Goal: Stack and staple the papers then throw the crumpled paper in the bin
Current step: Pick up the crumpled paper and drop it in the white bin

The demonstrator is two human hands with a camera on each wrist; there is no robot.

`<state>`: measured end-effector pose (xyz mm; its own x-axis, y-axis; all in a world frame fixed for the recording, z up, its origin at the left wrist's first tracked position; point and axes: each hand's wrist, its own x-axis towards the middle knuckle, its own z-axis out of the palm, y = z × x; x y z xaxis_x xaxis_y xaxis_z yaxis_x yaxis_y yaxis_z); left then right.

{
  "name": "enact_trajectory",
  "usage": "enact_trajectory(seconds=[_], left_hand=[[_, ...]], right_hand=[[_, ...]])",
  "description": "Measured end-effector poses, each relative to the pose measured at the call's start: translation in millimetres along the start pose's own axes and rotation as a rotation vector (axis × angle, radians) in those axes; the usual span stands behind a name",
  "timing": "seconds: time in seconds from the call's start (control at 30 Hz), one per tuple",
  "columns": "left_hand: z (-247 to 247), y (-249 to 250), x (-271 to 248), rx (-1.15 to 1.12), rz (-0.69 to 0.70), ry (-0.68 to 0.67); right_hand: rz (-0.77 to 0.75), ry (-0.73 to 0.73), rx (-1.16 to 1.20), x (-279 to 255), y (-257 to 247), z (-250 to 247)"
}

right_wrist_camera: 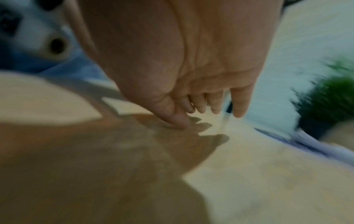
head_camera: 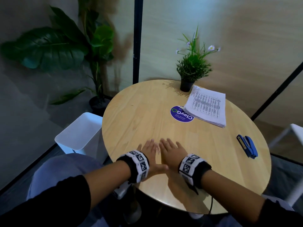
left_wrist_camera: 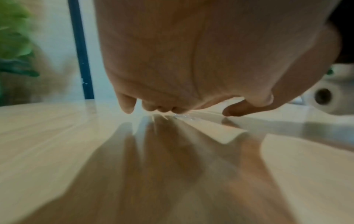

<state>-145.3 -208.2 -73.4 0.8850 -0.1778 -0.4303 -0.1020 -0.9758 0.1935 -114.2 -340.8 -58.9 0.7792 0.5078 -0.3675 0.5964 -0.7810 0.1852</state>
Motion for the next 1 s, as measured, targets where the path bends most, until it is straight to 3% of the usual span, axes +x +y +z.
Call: enact_trajectory(seconds=[0.13, 0.23, 0.3, 0.43, 0.5, 0.63, 0.8, 0.93, 1.0], left_hand=[[-33.8, -16.8, 1.0, -0.040, -0.035, 0.081], [-52.5, -32.1, 5.8, -0.167, -0.020, 0.137], [-53.1, -35.5, 7.0, -0.345, 0.010, 0.052], [-30.6, -28.2, 3.5, -0.820, -0.002, -0.335], [-21.5, -22.9, 5.9, -0.923, -0.026, -0.394], [-25.2, -18.2, 19.8, -1.039, -0.099, -0.318], [-33.4, -20.9, 28.5, -1.120, -0.173, -0.067], [-49.0, -33.1, 31.5, -0.746, -0.106, 0.162], [-51.2, -38.2, 32.4, -0.570, -0.098, 0.184]], right_hand=[[0.058, 0.135, 0.397, -5.6, 43.6, -9.5], [0.075, 0.084, 0.516, -11.4, 60.6, -7.8], [0.025, 0.012, 0.564, -12.3, 56.6, -3.8], [-0.065, -0.100, 0.653, -1.3, 35.5, 3.3], [-0.071, -0.100, 0.678, 8.9, 27.2, 2.3], [-0.010, -0.072, 0.733, 31.7, 26.4, -0.9], [0.079, 0.008, 0.815, 47.5, 33.1, -6.3], [0.076, 0.115, 0.872, 42.9, 40.6, -12.2], [0.093, 0.136, 0.784, 40.4, 42.5, -13.1]])
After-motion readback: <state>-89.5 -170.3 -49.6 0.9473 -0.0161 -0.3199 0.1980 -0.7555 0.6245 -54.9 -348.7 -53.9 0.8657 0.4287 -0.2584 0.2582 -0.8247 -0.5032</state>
